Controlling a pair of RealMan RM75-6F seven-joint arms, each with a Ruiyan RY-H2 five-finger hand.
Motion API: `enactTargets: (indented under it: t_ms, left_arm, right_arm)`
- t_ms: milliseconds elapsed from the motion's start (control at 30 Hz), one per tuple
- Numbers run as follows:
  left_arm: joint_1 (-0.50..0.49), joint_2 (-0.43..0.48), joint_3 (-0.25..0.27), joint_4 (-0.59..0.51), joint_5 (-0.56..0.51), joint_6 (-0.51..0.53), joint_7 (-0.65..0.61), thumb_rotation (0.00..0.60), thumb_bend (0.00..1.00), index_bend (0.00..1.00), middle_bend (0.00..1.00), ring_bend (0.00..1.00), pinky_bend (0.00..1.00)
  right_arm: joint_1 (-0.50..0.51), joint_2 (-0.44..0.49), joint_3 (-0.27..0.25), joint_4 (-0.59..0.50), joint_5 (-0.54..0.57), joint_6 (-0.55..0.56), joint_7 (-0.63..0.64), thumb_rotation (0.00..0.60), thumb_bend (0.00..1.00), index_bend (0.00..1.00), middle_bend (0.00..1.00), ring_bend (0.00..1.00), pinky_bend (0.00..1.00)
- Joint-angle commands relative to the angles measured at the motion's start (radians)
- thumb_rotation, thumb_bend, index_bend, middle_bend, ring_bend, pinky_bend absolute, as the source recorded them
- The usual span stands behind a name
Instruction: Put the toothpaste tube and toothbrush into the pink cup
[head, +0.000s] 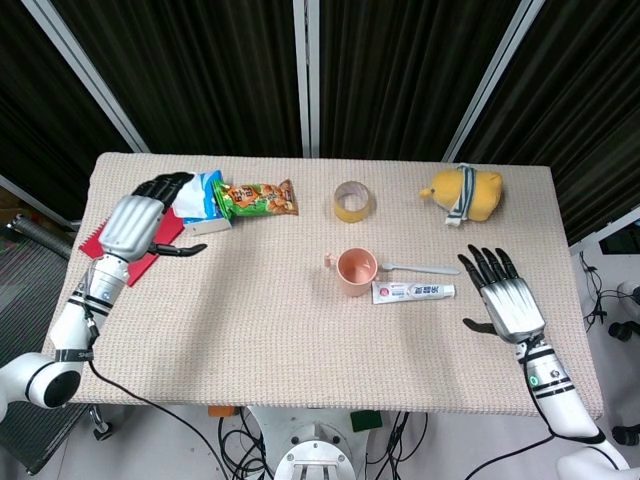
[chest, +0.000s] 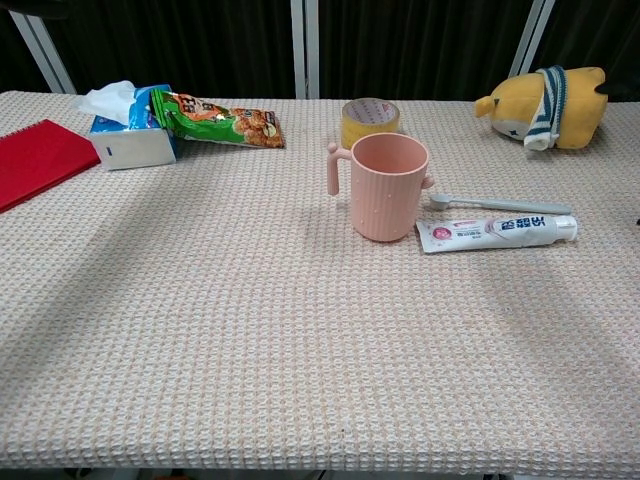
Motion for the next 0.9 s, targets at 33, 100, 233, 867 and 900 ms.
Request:
enactTargets:
  t_ms: [33, 100, 233, 867, 900]
  left_arm:
    - [0.005, 0.0, 0.006, 0.005, 0.001, 0.004, -0.005, 0.261, 0.02, 0.08, 0.09, 0.09, 0.2]
    - [0.007, -0.001, 0.012, 0.01, 0.003, 0.006, -0.005, 0.241, 0.02, 0.08, 0.1, 0.09, 0.2]
    - [0.015, -0.005, 0.027, 0.012, 0.008, 0.014, 0.008, 0.244, 0.02, 0.08, 0.1, 0.09, 0.2]
    - [0.076, -0.042, 0.089, 0.035, -0.02, 0.051, 0.052, 0.274, 0.02, 0.08, 0.1, 0.09, 0.2]
    - [0.078, -0.043, 0.09, 0.04, -0.018, 0.051, 0.046, 0.274, 0.02, 0.08, 0.1, 0.09, 0.2]
  right_arm:
    - [0.082, 0.045, 0.004, -0.118, 0.206, -0.164, -0.191, 0.53, 0.18, 0.0, 0.05, 0.0, 0.0]
    - [0.113, 0.025, 0.008, -0.119, 0.268, -0.178, -0.278, 0.531, 0.18, 0.0, 0.07, 0.0, 0.0]
    - [0.15, -0.065, 0.022, -0.085, 0.333, -0.138, -0.382, 0.531, 0.23, 0.0, 0.14, 0.0, 0.0]
    - [0.291, -0.305, 0.0, 0.13, 0.456, -0.175, -0.501, 0.537, 0.31, 0.2, 0.25, 0.0, 0.0]
    - [0.296, -0.312, -0.001, 0.139, 0.459, -0.175, -0.501, 0.538, 0.32, 0.21, 0.26, 0.0, 0.0]
